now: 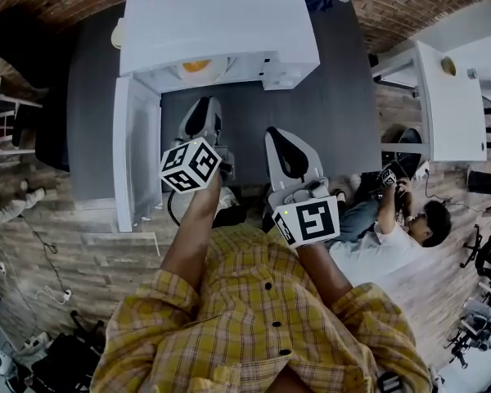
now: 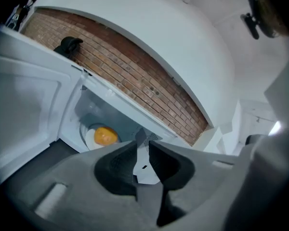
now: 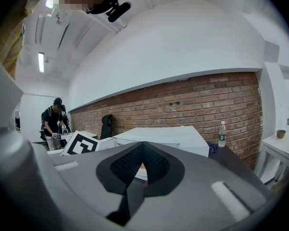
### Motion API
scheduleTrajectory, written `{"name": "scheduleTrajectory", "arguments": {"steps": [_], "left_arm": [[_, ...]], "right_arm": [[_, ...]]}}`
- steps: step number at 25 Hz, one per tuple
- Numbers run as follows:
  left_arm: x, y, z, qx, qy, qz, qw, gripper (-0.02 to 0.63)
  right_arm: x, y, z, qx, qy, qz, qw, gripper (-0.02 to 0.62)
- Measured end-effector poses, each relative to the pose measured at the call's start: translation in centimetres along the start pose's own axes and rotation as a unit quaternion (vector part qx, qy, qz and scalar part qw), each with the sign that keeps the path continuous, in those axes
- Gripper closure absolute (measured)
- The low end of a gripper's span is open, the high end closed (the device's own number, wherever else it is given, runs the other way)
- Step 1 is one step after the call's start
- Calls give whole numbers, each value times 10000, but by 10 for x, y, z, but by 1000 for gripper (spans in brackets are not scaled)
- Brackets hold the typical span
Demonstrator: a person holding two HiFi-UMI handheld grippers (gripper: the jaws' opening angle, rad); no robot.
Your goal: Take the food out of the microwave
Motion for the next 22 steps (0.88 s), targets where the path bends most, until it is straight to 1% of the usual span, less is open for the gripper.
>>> {"name": "scheduleTrajectory", "arguments": {"steps": [5, 6, 8, 12, 16, 18, 22], "left_arm": [[17, -9, -25, -741, -8, -159, 9971, 534], [20, -11, -29, -918, 4, -183, 9956, 532], [25, -18, -39, -1395, -2, -221, 9900, 532], [35, -30, -59, -2304, 33, -201, 9729, 534], [42, -39, -77, -3102, 146, -20, 9506, 532], [46, -43, -84, -3394, 172, 86, 9404, 532], [54, -51, -94, -3837, 152, 253, 9230, 528]], "right_arm": [[5, -3, 0, -30, -78, -90, 9999, 590], [5, -4, 0, -35, -86, -106, 9999, 589], [5, -4, -1, -33, -106, -134, 9998, 589], [7, -4, 0, -37, -166, -163, 9997, 589], [5, -6, 0, -18, -237, -213, 9995, 589], [4, -7, 1, -23, -257, -237, 9994, 589], [3, -8, 3, 7, -313, -238, 9992, 590]]}}
Point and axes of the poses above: the fingertips, and each gripper's own axes: x forward along the fingers, z to its right, y out of its top, the point moved 10 cm from there along -x, backward along the fingers, and after that the axes turned 1 degree about z, right-handed, at the moved point
